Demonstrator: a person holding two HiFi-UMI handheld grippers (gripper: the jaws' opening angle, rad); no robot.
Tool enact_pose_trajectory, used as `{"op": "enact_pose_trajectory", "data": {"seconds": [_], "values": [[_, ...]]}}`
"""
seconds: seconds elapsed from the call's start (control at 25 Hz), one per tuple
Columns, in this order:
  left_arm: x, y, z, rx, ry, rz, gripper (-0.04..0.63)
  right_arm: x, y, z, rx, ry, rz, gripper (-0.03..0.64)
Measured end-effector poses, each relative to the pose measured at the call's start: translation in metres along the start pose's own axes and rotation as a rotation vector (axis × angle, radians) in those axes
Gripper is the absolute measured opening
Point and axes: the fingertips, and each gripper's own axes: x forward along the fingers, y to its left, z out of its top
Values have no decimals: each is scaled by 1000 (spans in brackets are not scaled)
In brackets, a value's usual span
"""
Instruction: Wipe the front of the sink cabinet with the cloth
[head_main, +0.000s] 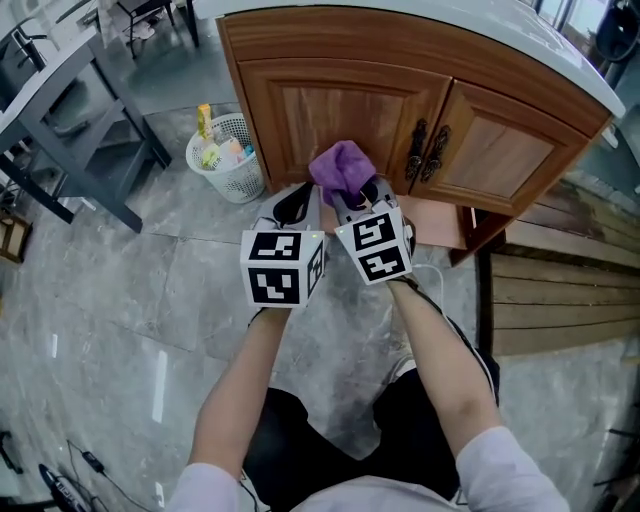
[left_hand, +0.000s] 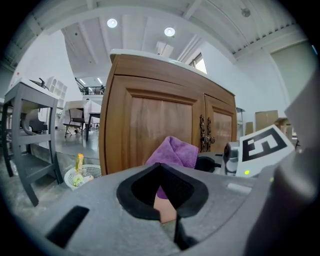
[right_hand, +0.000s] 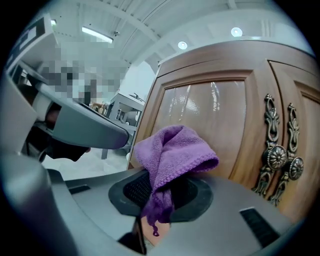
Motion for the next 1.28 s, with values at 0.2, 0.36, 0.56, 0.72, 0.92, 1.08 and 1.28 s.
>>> {"op": "enact_pose_trajectory", "data": {"seconds": [0.2,0.36,0.56,0.72,0.92,1.08,1.28], "values": [[12,-20,7,-3,-10,-41,5,-21,-21,-7,-8,16,-41,74],[20,-38,12,4,-16,-76,5,-36,-34,-10,-14,13,-61,74],[30,-61,19,12,-24,-125,5,-56,-53,-12,-6,-6,-85,74],[38,-80,21,13,-30,-164,5,-75,-64,-11,-7,-38,-84,74],[50,-104,24,13,-37,-213,5,-97,-82,-15,-14,-41,-111,73],[58,-126,25,19,-41,-259,5,-113,-98,-19,-43,-33,-143,72],[66,-148,26,25,-41,-300,5,-130,-123,-28,-14,-26,-196,72]]}}
